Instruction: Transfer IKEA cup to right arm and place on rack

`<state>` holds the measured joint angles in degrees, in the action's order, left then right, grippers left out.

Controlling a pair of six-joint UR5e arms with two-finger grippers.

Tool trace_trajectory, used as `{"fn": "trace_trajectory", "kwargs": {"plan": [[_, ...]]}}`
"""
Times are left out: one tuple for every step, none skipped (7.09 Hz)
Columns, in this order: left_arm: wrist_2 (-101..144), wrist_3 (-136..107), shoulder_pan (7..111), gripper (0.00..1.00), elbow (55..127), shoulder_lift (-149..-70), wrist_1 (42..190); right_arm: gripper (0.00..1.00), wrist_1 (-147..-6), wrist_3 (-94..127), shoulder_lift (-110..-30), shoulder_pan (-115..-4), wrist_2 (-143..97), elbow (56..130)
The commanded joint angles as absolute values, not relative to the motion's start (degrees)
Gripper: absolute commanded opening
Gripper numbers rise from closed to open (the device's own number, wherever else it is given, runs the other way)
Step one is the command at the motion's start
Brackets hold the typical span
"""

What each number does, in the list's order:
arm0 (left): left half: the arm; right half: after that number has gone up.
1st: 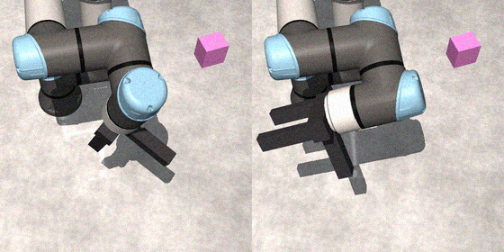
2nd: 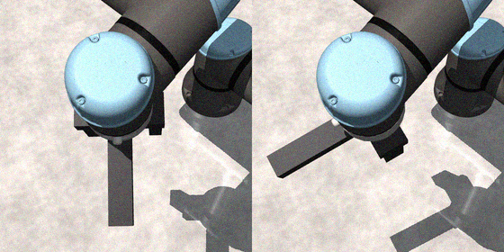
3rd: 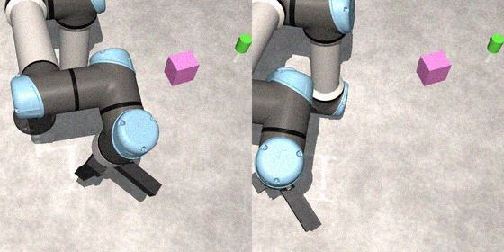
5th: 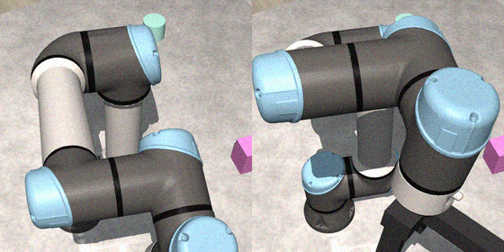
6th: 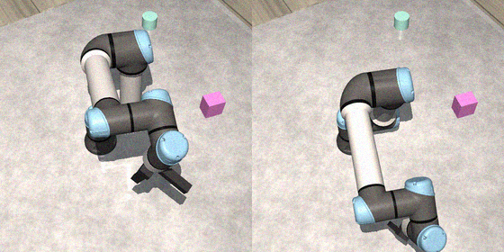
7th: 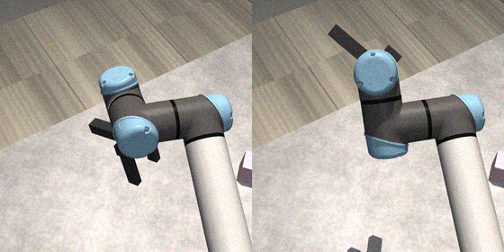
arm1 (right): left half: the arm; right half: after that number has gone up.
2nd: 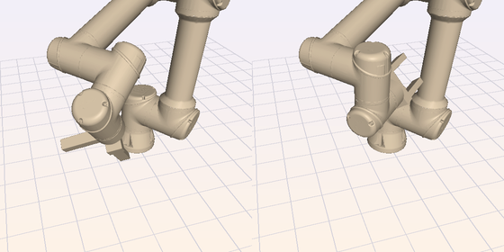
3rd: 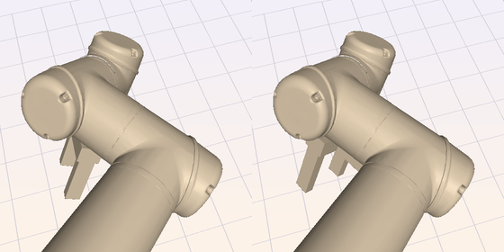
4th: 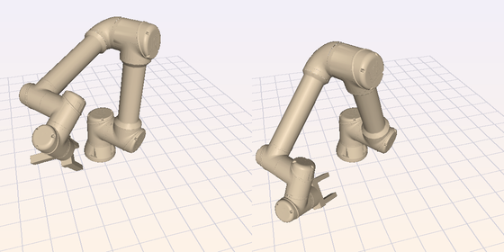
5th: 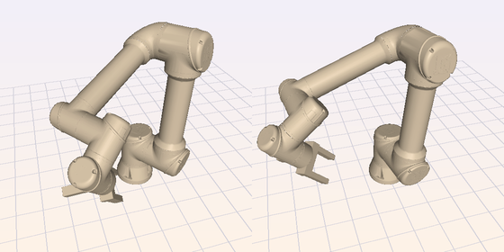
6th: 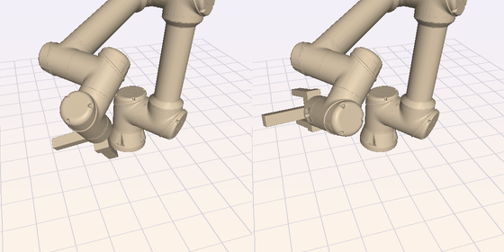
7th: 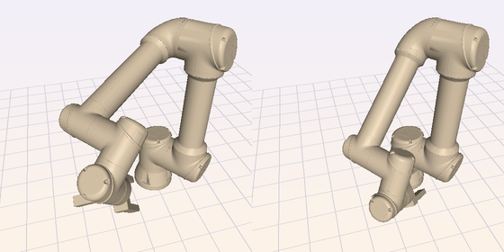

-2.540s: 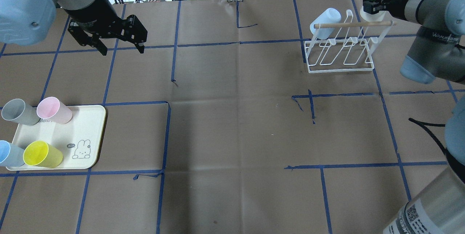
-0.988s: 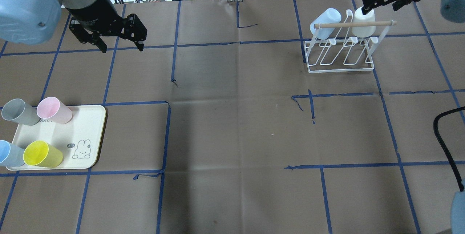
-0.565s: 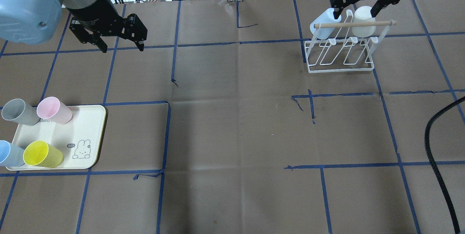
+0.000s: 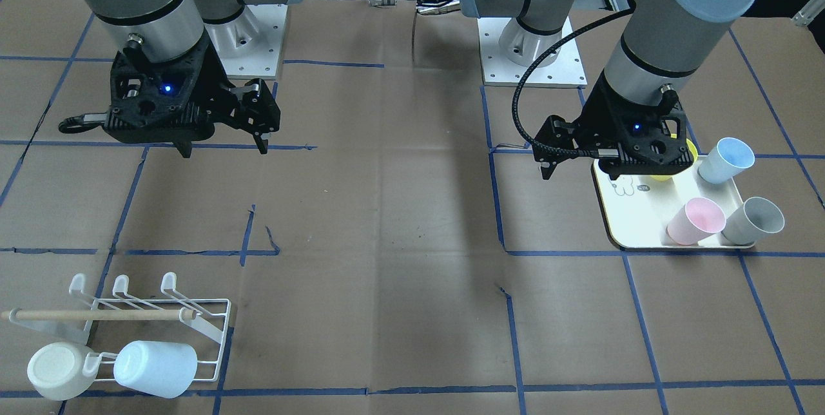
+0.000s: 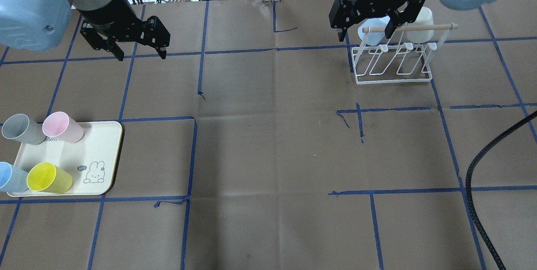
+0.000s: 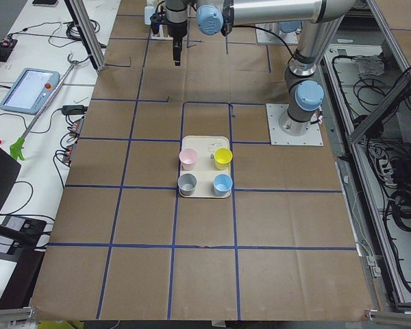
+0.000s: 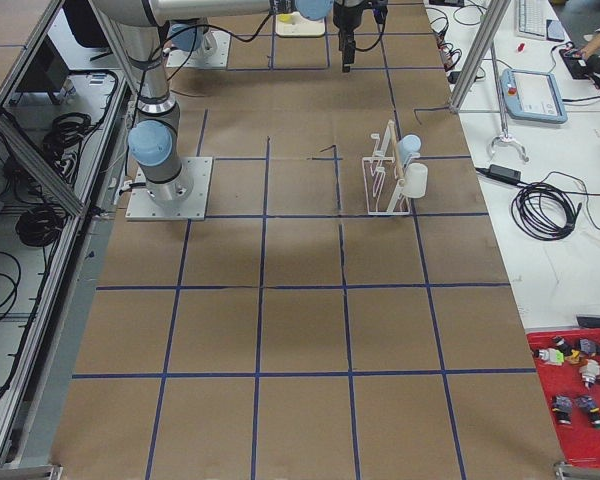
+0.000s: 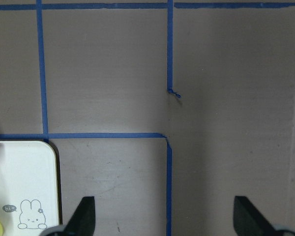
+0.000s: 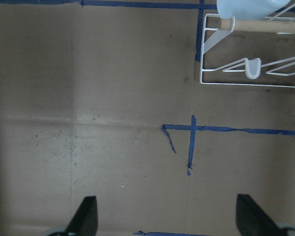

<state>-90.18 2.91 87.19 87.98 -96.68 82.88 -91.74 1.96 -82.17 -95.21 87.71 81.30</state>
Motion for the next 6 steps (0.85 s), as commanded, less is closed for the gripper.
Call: {"fn": "trace_trajectory", "kwargs": {"plan": [[-90.18,2.9,87.19,0.99,87.98,-96.68,82.88,1.0,-92.89,-0.42,-84.1,-94.84,87.45,84.71],[-90.18,2.9,87.19,0.99,87.98,-96.68,82.88,1.0,-93.07,-0.96,-84.63,-94.66,87.71,84.64],[-90.18,2.9,87.19,0.99,87.98,-96.59,82.88,1.0,-93.08,-0.97,-84.64,-94.83,87.98,84.2],[-90.18,2.9,87.19,0.99,87.98,-96.59,82.88,1.0,-93.34,-0.88,-84.9,-94.83,88.07,83.94],[-90.18,2.81,87.19,0.99,87.98,-96.59,82.88,1.0,-93.6,-0.88,-85.08,-94.66,88.07,83.94],[-90.18,2.9,87.19,0.99,87.98,-96.59,82.88,1.0,-93.6,-0.88,-85.08,-94.57,88.07,83.94]]}}
